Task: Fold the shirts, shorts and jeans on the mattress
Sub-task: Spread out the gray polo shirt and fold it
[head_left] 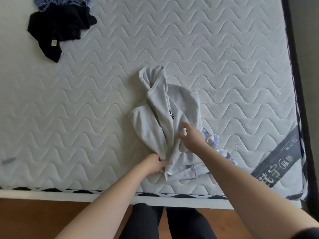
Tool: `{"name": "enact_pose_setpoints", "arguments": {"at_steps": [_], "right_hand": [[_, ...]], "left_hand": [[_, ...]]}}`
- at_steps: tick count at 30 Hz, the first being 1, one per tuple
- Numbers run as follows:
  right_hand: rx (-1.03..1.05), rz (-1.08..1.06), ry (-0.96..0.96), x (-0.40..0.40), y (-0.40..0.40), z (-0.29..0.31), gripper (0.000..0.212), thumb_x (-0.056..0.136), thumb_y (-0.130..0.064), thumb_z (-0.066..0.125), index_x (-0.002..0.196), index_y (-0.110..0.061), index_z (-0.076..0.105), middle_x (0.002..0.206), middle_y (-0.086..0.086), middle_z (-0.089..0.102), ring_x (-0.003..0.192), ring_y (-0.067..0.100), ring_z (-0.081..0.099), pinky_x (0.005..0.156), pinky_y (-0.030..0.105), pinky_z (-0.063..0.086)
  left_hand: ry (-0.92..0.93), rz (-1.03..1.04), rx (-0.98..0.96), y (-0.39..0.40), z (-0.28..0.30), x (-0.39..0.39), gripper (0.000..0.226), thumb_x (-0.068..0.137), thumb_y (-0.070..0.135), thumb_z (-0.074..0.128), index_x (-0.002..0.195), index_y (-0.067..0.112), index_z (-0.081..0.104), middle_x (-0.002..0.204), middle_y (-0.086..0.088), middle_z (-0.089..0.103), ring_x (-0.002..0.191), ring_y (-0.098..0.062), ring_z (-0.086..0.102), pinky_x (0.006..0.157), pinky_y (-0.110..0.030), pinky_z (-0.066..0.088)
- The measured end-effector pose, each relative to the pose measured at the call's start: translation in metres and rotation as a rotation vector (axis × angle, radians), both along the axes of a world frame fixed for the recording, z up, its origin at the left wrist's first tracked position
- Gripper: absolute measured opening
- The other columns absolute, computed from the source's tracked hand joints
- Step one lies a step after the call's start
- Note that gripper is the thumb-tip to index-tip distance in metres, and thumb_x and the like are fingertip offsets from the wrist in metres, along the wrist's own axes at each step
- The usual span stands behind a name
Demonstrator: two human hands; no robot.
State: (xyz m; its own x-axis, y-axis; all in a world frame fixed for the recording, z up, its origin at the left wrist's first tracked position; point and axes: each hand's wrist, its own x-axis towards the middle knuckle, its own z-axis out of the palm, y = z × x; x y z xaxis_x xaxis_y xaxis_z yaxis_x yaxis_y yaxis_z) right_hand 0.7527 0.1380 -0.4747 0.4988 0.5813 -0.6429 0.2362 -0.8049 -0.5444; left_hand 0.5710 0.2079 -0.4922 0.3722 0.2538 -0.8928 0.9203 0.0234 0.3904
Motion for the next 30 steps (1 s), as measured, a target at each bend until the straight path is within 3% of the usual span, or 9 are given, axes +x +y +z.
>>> {"name": "enact_pose_setpoints", "arguments": {"at_steps": [4, 10, 15, 18, 20, 24, 26, 28, 30], "right_hand": [[0.019, 0.103, -0.024, 0.001, 0.032, -0.011, 0.062, 0.095, -0.027, 0.057, 0.151, -0.017, 0.033, 0.151, 0.009, 0.039, 0.134, 0.026, 0.043, 0.105, 0.032, 0.034], [0.049, 0.092, -0.045, 0.029, 0.085, -0.025, 0.072, 0.096, -0.028, 0.054, 0.156, -0.019, 0.016, 0.157, 0.008, 0.028, 0.139, 0.031, 0.034, 0.112, 0.043, 0.033], [0.025, 0.105, -0.069, 0.035, 0.121, -0.037, 0.073, 0.094, -0.025, 0.054, 0.156, -0.018, 0.015, 0.156, 0.009, 0.03, 0.138, 0.032, 0.034, 0.111, 0.044, 0.033], [0.015, 0.011, 0.014, 0.038, 0.135, -0.045, 0.071, 0.091, -0.024, 0.055, 0.152, -0.02, 0.021, 0.142, 0.008, 0.046, 0.12, 0.031, 0.052, 0.091, 0.044, 0.05], [0.017, -0.064, 0.072, 0.039, 0.142, -0.05, 0.072, 0.089, -0.025, 0.057, 0.151, -0.021, 0.02, 0.139, 0.006, 0.05, 0.115, 0.029, 0.055, 0.082, 0.038, 0.051], [-0.019, -0.159, -0.018, 0.043, 0.155, -0.061, 0.09, 0.09, -0.035, 0.061, 0.156, -0.02, 0.002, 0.148, 0.012, 0.039, 0.136, 0.031, 0.037, 0.105, 0.047, 0.041], [-0.017, -0.173, -0.007, 0.045, 0.165, -0.065, 0.088, 0.09, -0.038, 0.061, 0.156, -0.022, 0.004, 0.142, 0.014, 0.045, 0.13, 0.034, 0.043, 0.103, 0.048, 0.043], [0.002, -0.207, 0.053, 0.046, 0.174, -0.068, 0.08, 0.089, -0.036, 0.061, 0.153, -0.022, 0.015, 0.133, 0.008, 0.052, 0.122, 0.032, 0.051, 0.096, 0.042, 0.046], [0.069, -0.212, 0.085, 0.045, 0.181, -0.069, 0.052, 0.089, -0.028, 0.058, 0.137, -0.017, 0.042, 0.112, 0.0, 0.059, 0.109, 0.027, 0.057, 0.088, 0.037, 0.047]], "left_hand": [[-0.071, 0.064, 0.321, 0.011, -0.006, -0.023, 0.028, 0.095, 0.028, 0.06, 0.101, 0.001, 0.066, 0.101, -0.011, 0.061, 0.098, -0.029, 0.06, 0.079, -0.032, 0.046], [-0.177, 0.192, 0.673, 0.072, -0.004, -0.014, 0.017, 0.093, 0.026, 0.06, 0.105, 0.014, 0.062, 0.107, -0.007, 0.062, 0.096, -0.027, 0.062, 0.082, -0.038, 0.05], [-0.203, 0.119, 0.632, 0.127, -0.03, 0.006, 0.047, 0.094, 0.02, 0.058, 0.14, 0.014, 0.049, 0.14, -0.009, 0.054, 0.127, -0.027, 0.051, 0.102, -0.033, 0.04], [-0.16, 0.105, 0.559, 0.147, -0.053, 0.015, 0.068, 0.093, 0.021, 0.063, 0.152, 0.013, 0.032, 0.153, -0.011, 0.036, 0.14, -0.027, 0.037, 0.114, -0.032, 0.029], [-0.102, 0.184, 0.495, 0.155, -0.066, 0.019, 0.079, 0.091, 0.025, 0.068, 0.155, 0.014, 0.023, 0.157, -0.012, 0.027, 0.144, -0.027, 0.03, 0.117, -0.035, 0.026], [0.089, 0.163, 0.662, 0.163, -0.08, 0.021, 0.077, 0.08, 0.04, 0.076, 0.145, 0.024, 0.039, 0.143, -0.005, 0.04, 0.133, -0.028, 0.039, 0.104, -0.044, 0.041], [0.097, 0.14, 0.667, 0.164, -0.083, 0.022, 0.063, 0.078, 0.042, 0.077, 0.134, 0.023, 0.053, 0.136, -0.002, 0.044, 0.128, -0.025, 0.044, 0.1, -0.041, 0.042], [0.078, 0.173, 0.642, 0.165, -0.086, 0.022, 0.047, 0.081, 0.038, 0.076, 0.122, 0.019, 0.062, 0.128, -0.002, 0.05, 0.12, -0.025, 0.051, 0.095, -0.035, 0.042], [-0.013, 0.243, 0.593, 0.163, -0.085, 0.022, 0.023, 0.084, 0.029, 0.071, 0.102, 0.016, 0.065, 0.107, -0.004, 0.06, 0.101, -0.027, 0.06, 0.077, -0.031, 0.043]]}}
